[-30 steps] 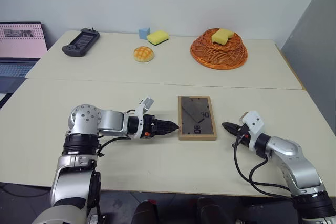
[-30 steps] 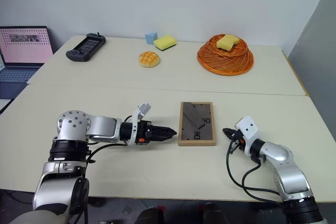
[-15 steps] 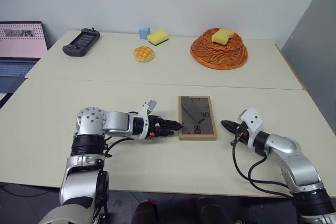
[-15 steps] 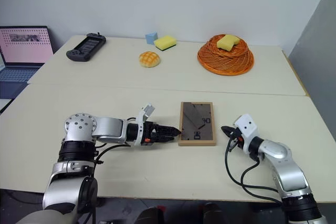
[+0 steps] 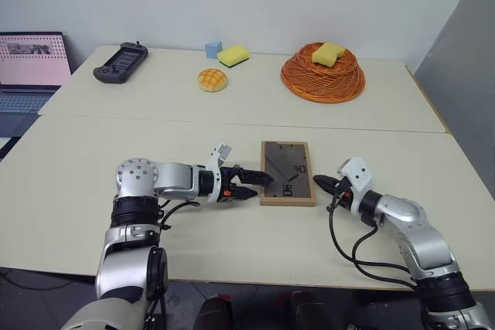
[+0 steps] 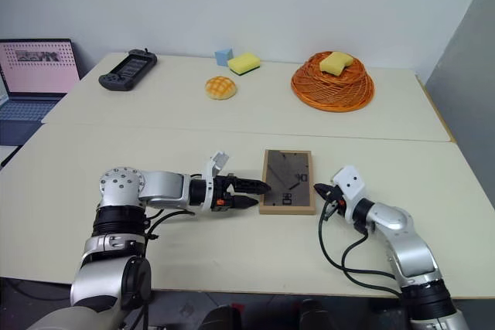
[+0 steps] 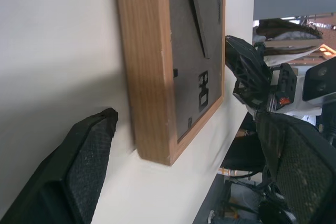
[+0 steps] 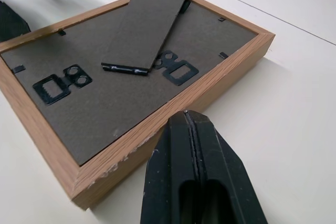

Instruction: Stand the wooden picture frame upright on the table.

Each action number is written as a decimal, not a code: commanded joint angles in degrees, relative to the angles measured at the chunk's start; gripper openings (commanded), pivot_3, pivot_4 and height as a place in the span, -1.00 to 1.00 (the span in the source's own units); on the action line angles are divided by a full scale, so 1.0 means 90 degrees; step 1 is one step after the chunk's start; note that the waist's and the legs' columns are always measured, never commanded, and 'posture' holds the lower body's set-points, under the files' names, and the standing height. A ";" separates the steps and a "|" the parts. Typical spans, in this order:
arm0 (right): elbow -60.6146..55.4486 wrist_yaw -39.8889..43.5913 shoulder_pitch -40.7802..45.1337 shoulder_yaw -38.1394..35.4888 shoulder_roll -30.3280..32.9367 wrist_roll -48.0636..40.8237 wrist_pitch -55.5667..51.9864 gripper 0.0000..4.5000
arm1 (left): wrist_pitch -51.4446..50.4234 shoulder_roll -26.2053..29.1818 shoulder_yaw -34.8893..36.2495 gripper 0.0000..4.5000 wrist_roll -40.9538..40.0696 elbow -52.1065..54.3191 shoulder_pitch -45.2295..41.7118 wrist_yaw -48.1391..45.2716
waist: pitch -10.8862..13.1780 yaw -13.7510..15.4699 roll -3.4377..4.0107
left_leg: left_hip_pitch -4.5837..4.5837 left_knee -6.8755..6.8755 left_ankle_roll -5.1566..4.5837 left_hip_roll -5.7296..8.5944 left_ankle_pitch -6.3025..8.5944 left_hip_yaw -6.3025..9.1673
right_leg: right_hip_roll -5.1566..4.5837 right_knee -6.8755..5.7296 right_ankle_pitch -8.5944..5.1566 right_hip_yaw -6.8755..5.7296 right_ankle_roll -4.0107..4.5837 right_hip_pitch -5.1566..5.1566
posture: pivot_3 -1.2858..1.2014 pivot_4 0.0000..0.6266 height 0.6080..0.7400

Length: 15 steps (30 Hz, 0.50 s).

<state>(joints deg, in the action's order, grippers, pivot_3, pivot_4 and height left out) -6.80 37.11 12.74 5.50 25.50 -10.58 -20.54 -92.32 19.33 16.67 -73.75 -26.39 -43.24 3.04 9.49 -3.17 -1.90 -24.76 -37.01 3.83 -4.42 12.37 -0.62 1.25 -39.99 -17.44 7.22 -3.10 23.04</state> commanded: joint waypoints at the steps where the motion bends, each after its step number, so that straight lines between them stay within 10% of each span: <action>1: -0.0323 -0.0022 0.0097 0.0185 -0.0173 -0.0029 -0.0088 -1.00 | -0.0020 -0.0152 0.0082 0.99 0.0326 -0.0077 -0.0047 0.0021 | -0.0002 0.0002 0.0002 | 0.0000 0.0000 0.0000 0.0001 0.0000 0.0002 | 0.0000 0.0000 0.0000 0.0000 0.0000 -0.0002 | 0.03 -0.52 1.00; 15: -0.0304 -0.0062 0.0055 0.0115 -0.0208 0.0000 -0.0092 -1.00 | -0.0020 -0.0197 0.0209 0.99 0.0407 -0.0106 -0.0022 -0.0025 | -0.0004 0.0009 0.0005 | 0.0001 0.0000 0.0003 0.0015 -0.0002 0.0038 | -0.0002 0.0005 0.0000 -0.0014 0.0000 -0.0026 | 0.03 -0.52 1.00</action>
<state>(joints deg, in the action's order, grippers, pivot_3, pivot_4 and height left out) -7.47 36.52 12.74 7.02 23.69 -10.22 -21.88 -92.33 17.61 18.52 -71.24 -26.62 -43.47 2.59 9.45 -3.09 -1.85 -24.74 -37.01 3.86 -4.29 12.36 -0.25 1.23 -39.93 -17.45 7.08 -3.10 22.78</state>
